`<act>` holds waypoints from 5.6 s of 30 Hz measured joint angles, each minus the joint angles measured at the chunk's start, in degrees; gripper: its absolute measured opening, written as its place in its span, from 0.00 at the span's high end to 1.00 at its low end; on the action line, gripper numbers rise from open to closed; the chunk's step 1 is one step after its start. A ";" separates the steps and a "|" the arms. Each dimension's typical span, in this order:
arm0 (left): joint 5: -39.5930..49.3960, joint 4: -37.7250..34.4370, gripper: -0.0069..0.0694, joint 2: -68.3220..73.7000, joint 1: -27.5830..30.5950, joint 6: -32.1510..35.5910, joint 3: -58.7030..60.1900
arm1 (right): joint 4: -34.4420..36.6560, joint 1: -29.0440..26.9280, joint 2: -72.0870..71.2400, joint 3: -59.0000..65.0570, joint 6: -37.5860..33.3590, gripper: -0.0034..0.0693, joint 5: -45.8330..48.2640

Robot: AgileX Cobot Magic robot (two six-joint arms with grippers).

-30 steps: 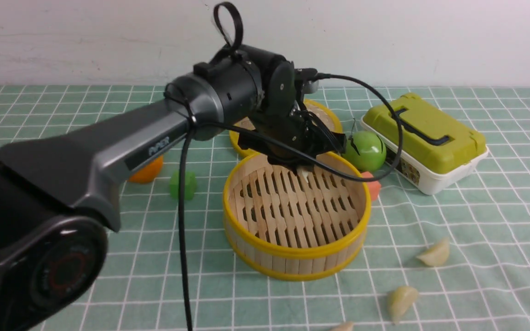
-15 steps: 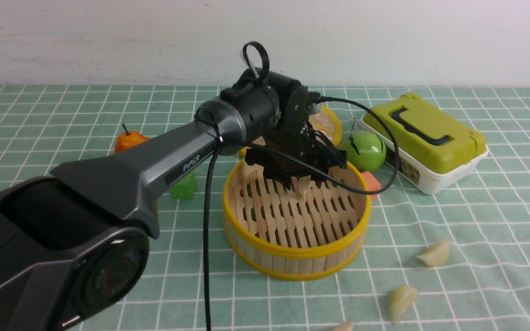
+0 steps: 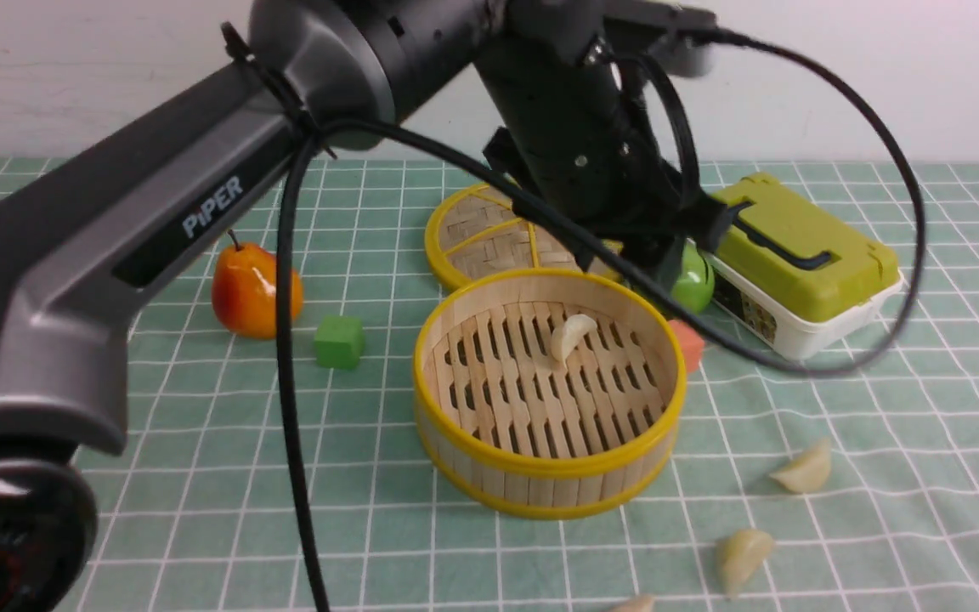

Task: Put the dumplings into the steamer on the table with the blue tablecloth.
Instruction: 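Reach for and grasp a dumpling on the table with the left gripper, then place the dumpling into the bamboo steamer basket with the left gripper, then reach for and grasp a dumpling lying on the table beside the steamer, then place the dumpling in the bamboo steamer basket with the right gripper, then reach for and grasp a dumpling lying on the table beside the steamer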

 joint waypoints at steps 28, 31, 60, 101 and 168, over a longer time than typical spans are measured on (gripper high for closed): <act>-8.50 1.62 0.50 6.89 -8.14 9.76 27.33 | -5.97 0.00 -6.17 0.00 5.66 0.85 -0.69; -8.02 1.40 0.52 6.89 -8.14 6.60 26.53 | -5.97 0.00 -6.17 0.00 5.66 0.85 -0.69; -14.14 2.72 0.52 11.83 14.34 -13.21 8.86 | -0.39 0.00 5.43 0.00 5.66 0.83 -2.76; -7.07 -1.37 0.93 -52.08 14.11 -9.53 56.98 | 8.09 1.81 66.85 -17.70 16.58 0.33 -25.81; -10.90 -5.46 0.91 -82.26 14.11 -8.38 73.71 | -4.60 3.33 64.36 -50.96 5.69 0.28 2.03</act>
